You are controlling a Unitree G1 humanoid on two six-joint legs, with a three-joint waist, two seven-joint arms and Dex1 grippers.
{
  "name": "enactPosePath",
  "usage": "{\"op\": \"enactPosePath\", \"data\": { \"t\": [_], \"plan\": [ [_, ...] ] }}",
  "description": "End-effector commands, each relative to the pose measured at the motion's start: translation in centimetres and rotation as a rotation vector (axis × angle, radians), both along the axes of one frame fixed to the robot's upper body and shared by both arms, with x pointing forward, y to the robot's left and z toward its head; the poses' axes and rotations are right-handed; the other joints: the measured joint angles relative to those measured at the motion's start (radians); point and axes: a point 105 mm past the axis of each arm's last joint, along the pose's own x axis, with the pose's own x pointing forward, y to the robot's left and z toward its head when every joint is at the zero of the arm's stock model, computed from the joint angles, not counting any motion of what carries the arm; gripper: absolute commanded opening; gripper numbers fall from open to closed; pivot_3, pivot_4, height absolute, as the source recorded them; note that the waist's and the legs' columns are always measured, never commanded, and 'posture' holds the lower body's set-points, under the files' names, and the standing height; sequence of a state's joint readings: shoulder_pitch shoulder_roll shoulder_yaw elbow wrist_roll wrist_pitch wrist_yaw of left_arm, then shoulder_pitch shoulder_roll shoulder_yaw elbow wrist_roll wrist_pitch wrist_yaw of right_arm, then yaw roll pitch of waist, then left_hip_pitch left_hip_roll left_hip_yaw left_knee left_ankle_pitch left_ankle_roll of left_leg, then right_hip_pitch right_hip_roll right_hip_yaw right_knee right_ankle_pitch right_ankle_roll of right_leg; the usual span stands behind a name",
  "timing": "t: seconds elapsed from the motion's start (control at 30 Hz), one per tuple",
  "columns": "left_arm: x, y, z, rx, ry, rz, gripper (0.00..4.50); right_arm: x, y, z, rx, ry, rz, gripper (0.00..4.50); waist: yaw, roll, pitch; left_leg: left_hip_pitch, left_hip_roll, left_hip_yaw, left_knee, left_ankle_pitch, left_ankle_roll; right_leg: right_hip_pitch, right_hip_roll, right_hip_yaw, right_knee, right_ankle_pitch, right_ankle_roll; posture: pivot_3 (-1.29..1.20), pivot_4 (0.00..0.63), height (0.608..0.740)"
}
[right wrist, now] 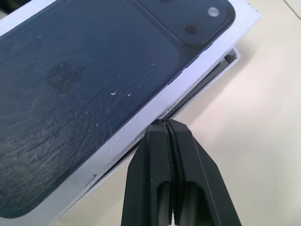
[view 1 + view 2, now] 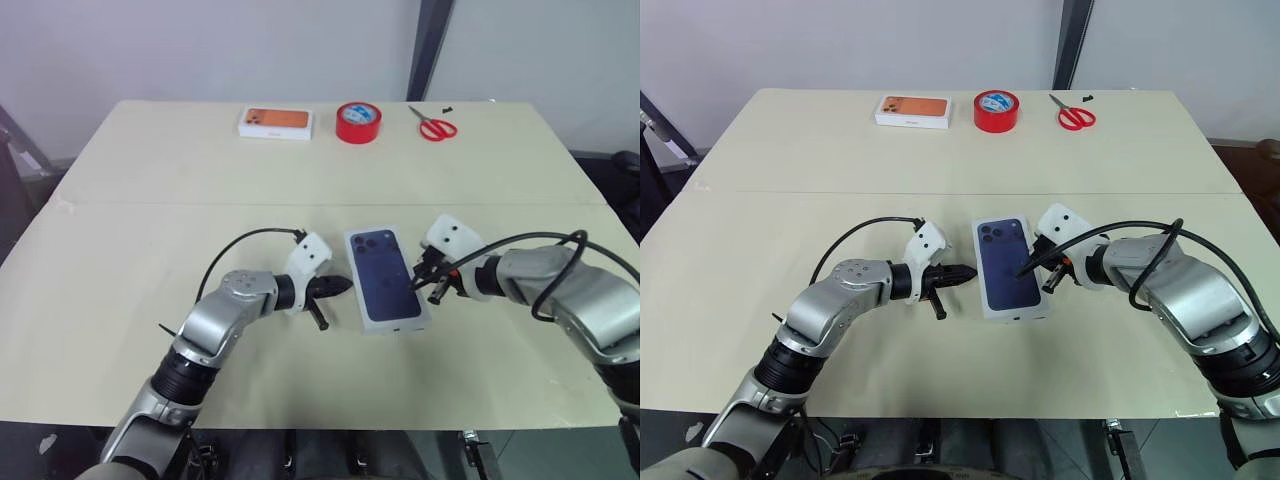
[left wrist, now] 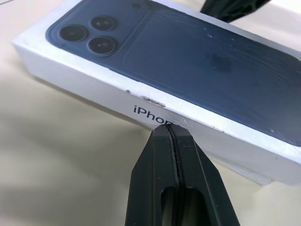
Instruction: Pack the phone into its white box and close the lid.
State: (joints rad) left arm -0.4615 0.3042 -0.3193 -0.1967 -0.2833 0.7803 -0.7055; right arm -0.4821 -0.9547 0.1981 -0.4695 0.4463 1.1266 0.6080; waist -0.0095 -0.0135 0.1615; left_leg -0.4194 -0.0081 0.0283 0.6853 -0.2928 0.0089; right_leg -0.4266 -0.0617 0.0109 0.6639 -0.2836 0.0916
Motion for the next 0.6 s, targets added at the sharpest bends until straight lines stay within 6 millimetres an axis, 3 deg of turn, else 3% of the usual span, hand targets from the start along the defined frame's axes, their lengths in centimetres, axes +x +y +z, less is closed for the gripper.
{"op": "enactPosePath", "data": {
  "t": [0.03, 0.6],
  "plan": [
    [-0.4, -1.2, 1.0, -0.028, -0.033, -0.045, 0.0, -0.2, 0.4, 0.8, 0.015, -0.033, 0.022, 0.06, 0.0, 0.0, 0.0, 0.0, 0.0, 0.0, 0.0, 0.0, 0.0, 0.0, 0.0, 0.0, 0.0, 0.0, 0.0, 0.0, 0.15, 0.725],
    [-0.1, -0.7, 0.6, -0.021, -0.025, -0.023, 0.0, -0.3, -0.8, 0.2, -0.032, -0.028, 0.002, 0.06, 0.001, 0.0, 0.0, 0.0, 0.0, 0.0, 0.0, 0.0, 0.0, 0.0, 0.0, 0.0, 0.0, 0.0, 0.0, 0.0, 0.15, 0.725]
  ]
}}
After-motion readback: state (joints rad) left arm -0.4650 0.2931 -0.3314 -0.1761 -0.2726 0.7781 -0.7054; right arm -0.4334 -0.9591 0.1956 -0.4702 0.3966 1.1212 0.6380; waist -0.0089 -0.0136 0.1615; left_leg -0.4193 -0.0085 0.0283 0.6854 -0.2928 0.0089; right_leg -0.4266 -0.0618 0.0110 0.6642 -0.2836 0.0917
